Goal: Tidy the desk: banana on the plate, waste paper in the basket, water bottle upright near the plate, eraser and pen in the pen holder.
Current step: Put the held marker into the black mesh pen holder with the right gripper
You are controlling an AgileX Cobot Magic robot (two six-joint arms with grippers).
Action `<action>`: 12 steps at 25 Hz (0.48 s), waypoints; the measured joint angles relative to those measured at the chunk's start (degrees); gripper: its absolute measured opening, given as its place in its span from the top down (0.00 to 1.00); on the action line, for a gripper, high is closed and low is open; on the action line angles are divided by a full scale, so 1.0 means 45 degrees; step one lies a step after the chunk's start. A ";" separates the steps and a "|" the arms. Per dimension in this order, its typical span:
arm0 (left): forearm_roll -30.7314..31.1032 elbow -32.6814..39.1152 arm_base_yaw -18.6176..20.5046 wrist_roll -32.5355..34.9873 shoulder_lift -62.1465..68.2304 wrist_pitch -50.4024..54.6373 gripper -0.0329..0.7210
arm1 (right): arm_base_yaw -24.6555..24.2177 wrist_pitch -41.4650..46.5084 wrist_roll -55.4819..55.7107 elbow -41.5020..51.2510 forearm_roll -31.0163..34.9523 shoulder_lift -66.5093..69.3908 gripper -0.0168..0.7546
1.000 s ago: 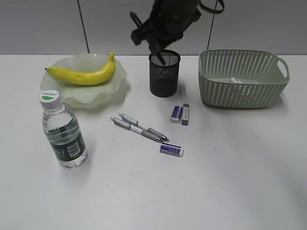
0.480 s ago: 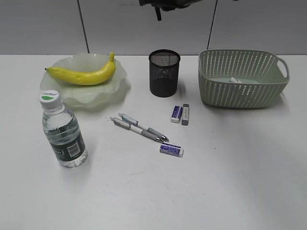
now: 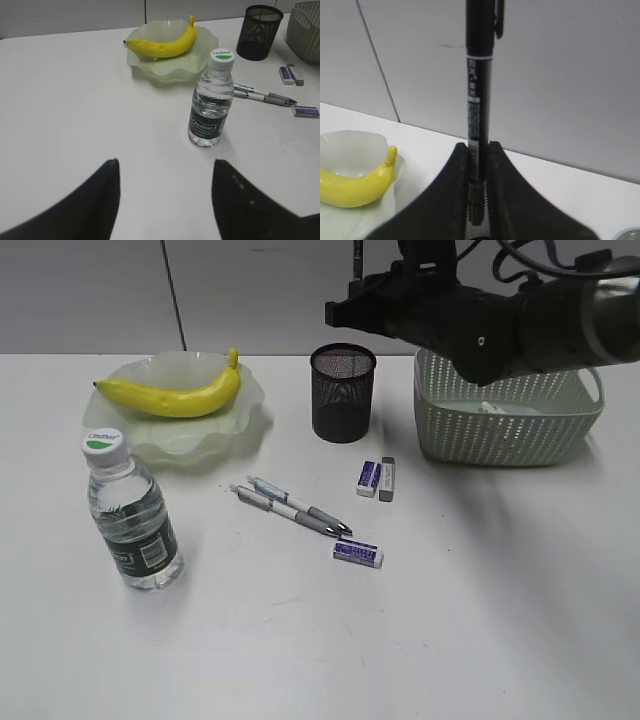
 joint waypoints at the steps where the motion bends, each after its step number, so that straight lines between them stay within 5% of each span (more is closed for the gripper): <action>1: 0.0000 0.0000 0.0000 0.0000 0.0000 0.0000 0.38 | -0.0012 -0.0110 0.0014 -0.0074 -0.0001 0.0202 0.88; 12: 0.0010 0.0000 0.0000 0.0000 0.0000 -0.0004 0.38 | -0.0012 -0.0294 0.0555 -0.0324 -0.0208 0.1756 0.88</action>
